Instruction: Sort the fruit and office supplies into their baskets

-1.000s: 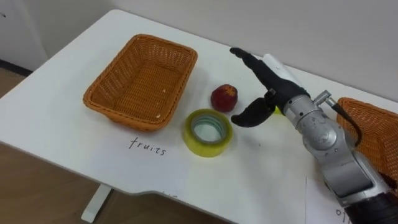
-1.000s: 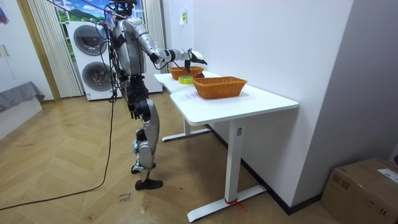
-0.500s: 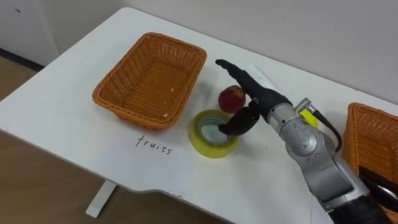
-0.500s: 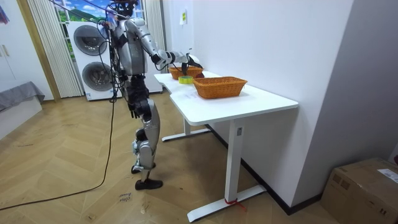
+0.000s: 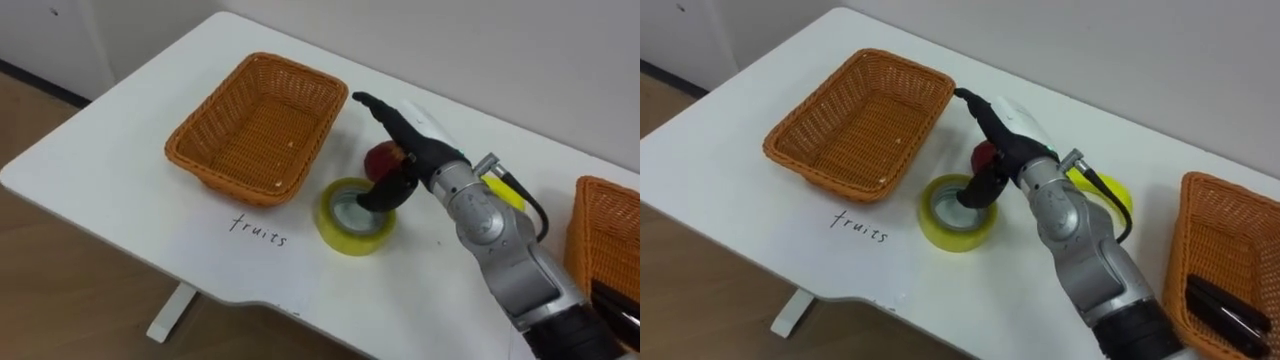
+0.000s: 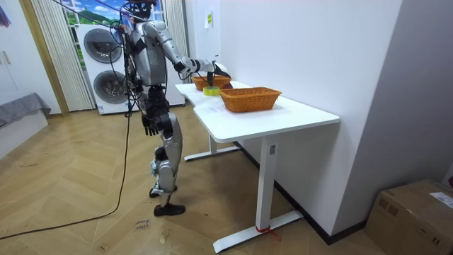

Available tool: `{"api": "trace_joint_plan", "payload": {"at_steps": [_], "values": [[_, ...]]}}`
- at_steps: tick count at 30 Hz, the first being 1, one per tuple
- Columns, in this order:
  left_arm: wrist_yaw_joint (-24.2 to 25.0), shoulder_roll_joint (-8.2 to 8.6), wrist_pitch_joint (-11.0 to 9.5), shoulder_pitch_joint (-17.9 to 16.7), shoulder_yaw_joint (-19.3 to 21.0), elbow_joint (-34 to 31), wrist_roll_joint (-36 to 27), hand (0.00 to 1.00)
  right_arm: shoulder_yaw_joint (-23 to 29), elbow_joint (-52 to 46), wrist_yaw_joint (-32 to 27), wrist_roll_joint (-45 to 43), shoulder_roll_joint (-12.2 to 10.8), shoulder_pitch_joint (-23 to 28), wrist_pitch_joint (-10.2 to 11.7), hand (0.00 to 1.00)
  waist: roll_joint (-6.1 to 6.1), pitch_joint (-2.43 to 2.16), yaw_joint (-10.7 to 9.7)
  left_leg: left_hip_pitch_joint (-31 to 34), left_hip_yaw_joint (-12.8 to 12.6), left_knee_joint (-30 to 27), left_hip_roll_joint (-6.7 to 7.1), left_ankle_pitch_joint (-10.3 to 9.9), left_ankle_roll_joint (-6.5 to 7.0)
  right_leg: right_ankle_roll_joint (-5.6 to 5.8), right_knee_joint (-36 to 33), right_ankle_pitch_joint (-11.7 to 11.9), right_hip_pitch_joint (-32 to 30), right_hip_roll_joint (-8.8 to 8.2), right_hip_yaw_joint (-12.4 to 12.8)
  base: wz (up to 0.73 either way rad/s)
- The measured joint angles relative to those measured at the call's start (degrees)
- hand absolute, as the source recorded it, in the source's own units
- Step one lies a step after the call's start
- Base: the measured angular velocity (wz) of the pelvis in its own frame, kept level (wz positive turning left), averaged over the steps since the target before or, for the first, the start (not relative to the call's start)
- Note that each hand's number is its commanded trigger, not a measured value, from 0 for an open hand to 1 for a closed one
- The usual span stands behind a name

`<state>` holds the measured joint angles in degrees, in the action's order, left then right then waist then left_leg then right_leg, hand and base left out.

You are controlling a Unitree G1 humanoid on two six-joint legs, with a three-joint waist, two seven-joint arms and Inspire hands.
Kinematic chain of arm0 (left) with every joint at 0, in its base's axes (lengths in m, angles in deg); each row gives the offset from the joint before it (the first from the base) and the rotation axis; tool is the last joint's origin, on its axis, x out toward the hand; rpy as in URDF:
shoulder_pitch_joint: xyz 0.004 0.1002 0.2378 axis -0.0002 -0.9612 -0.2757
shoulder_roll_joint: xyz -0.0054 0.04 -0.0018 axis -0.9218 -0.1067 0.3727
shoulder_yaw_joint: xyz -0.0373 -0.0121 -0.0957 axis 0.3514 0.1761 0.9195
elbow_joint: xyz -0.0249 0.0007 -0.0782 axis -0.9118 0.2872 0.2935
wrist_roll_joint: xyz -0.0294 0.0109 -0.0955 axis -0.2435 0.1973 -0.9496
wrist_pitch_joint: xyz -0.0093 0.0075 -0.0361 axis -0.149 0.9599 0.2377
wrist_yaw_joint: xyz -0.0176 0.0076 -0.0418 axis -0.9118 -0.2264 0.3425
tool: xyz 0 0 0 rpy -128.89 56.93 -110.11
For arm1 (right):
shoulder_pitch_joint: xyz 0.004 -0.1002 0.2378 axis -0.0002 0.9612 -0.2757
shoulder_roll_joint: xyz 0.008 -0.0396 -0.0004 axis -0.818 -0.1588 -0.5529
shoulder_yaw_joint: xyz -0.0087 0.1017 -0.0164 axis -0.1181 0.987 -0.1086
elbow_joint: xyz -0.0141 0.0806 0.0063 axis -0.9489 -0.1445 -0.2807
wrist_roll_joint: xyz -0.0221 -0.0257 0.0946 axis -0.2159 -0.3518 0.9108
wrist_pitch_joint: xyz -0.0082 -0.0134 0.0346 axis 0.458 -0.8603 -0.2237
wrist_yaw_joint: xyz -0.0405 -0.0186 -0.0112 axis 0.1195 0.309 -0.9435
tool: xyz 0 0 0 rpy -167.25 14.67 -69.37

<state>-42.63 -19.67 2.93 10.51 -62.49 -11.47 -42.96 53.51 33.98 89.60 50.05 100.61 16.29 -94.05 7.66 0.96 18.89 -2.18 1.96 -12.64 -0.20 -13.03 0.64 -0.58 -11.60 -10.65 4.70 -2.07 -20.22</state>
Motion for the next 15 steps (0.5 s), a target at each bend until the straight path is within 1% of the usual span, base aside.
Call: {"api": "trace_joint_plan", "payload": {"at_steps": [2, 9, 15], "values": [[0.03, 0.03, 0.17, -0.06, -0.01, -0.61, 0.01, 0.00, 0.00, 0.28, 0.00, 0.00, 0.00, 0.00, -0.45, 0.00, -0.01, 0.01, 0.40, 0.00, 0.27, -0.04, 0.02, 0.00, -0.01, 0.00, 0.01, 0.00, 0.13, 0.00, -0.05, 0.03], [0.05, 0.32, 0.81, -0.71, 0.00, -0.94, 0.00, 0.00, 0.00, 1.55, -0.67, 0.02, -0.32, 0.00, -1.02, 0.00, -0.04, 0.03, 0.47, 0.01, 0.55, -0.47, 0.12, 0.00, -0.01, 0.00, 0.01, 0.00, 0.42, -0.06, -0.20, 0.01], [0.07, 0.60, 1.14, -0.72, -0.02, -0.66, 0.01, 0.00, -0.03, 1.75, -1.90, 0.00, -0.49, 0.00, -0.98, 0.00, -0.16, 0.10, 0.51, 0.01, 0.63, -0.60, 0.12, 0.00, -0.01, 0.00, 0.01, 0.00, 0.49, -0.05, -0.35, 0.00]]}}
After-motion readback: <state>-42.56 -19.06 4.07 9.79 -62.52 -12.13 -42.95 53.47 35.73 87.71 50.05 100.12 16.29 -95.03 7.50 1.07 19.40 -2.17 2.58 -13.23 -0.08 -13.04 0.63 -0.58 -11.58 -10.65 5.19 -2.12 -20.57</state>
